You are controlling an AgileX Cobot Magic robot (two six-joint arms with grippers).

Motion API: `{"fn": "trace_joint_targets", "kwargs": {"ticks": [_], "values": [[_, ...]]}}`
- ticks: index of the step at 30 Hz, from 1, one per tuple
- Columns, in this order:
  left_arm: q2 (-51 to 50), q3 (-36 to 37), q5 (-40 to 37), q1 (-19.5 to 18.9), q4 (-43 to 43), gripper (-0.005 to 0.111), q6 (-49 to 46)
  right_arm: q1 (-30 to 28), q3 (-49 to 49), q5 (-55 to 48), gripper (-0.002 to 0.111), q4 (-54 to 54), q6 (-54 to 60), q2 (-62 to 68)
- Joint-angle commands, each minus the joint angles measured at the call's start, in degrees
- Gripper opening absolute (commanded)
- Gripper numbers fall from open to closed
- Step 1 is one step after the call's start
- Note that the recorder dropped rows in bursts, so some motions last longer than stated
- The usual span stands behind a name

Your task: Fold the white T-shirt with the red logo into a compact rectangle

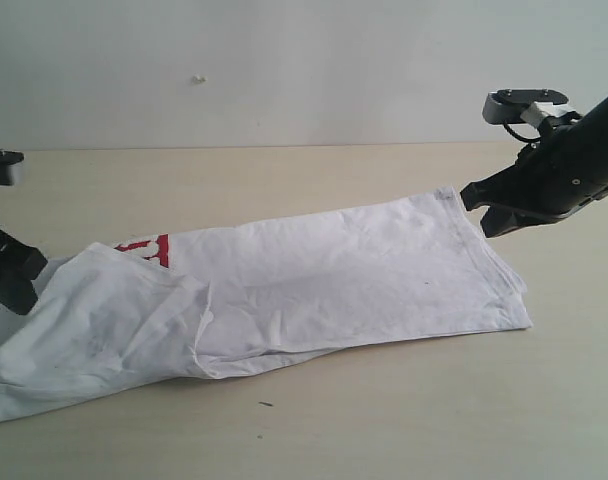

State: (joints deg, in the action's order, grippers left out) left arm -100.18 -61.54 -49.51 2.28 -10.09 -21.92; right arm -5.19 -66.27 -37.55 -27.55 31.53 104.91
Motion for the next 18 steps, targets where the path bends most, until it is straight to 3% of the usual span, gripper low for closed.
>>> {"fn": "trace_joint_targets", "kwargs": {"ticks": [1, 5, 9, 13, 17, 18], "values": [[0.8, 2.0, -1.2, -0.1, -1.2, 0.048, -0.4, -0.1, 0.2, 0.0, 0.0, -0.5, 0.2, -0.1], [0.8, 7.8, 5.8, -0.1, -1.1, 0.062, -1.9, -0.1, 0.2, -0.6, 0.0, -1.1, 0.2, -0.1], [-0.1, 9.4, 5.4, -0.1, -0.8, 0.061, -2.1, -0.1, 0.2, -0.6, 0.0, -1.1, 0.2, -0.1], [-2.1, 9.7, 2.5, -0.1, -0.8, 0.04, -2.1, -0.1, 0.2, -0.5, 0.0, -1.4, 0.2, -0.1], [-2.2, 9.7, 0.3, -0.1, 0.0, -0.001, -3.1, -0.1, 0.2, -0.4, 0.0, -2.4, 0.4, -0.1], [-2.2, 9.6, 0.1, -0.1, 0.3, 0.0, -3.3, -0.1, 0.2, -0.4, 0.0, -2.4, 0.5, -0.1]]}}
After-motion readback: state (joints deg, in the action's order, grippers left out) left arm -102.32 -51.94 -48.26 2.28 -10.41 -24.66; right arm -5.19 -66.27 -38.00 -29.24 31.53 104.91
